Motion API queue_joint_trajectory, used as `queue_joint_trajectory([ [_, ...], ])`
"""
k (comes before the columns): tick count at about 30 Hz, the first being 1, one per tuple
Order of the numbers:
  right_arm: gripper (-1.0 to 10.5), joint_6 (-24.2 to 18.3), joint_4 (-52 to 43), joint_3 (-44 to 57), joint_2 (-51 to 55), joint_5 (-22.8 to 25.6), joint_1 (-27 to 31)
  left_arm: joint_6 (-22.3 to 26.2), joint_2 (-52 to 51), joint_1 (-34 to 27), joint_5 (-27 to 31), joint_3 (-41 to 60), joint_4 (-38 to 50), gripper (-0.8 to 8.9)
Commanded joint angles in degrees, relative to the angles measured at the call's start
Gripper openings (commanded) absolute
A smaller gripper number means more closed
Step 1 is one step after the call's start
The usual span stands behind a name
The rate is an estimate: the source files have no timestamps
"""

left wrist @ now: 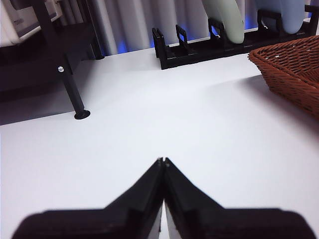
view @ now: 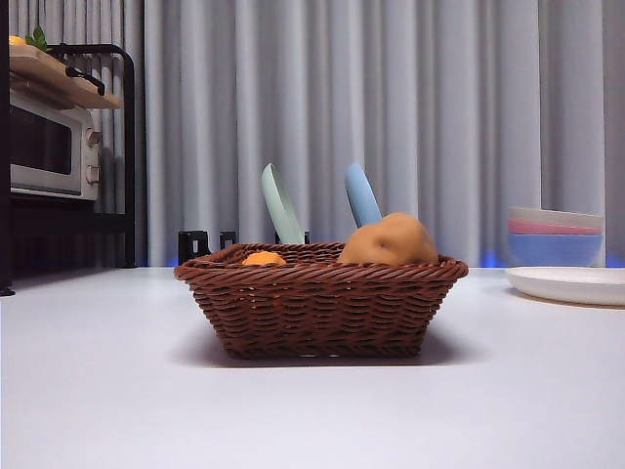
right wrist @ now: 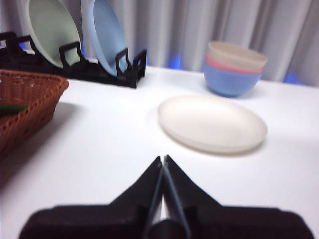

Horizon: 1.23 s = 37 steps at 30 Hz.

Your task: Pick up the basket,pick up the corn from the table,pick up the potato from the table,pick up the cucumber from the table,put all items into the basket

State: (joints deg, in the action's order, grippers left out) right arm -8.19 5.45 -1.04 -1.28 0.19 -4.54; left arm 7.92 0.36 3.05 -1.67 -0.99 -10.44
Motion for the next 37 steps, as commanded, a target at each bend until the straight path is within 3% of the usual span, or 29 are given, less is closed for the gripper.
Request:
queue_joint_trajectory([
  [1, -0.2, 1.25, 1.16, 0.7, 0.83, 0.2, 0.0, 0.7, -0.07, -0.13, 0.13, 0.83, 0.11, -0.03],
  [7, -0.2, 1.25, 4.76, 0.7, 1.25, 1.64, 0.02, 0.7, -0.07, -0.13, 0.13, 0.83, 0.11, -0.03],
  [37, -0.2, 2.78, 4.5, 0.68, 1.22, 1.42, 0.02, 0.7, -0.07, -0.15, 0.13, 0.83, 0.11, -0.03],
])
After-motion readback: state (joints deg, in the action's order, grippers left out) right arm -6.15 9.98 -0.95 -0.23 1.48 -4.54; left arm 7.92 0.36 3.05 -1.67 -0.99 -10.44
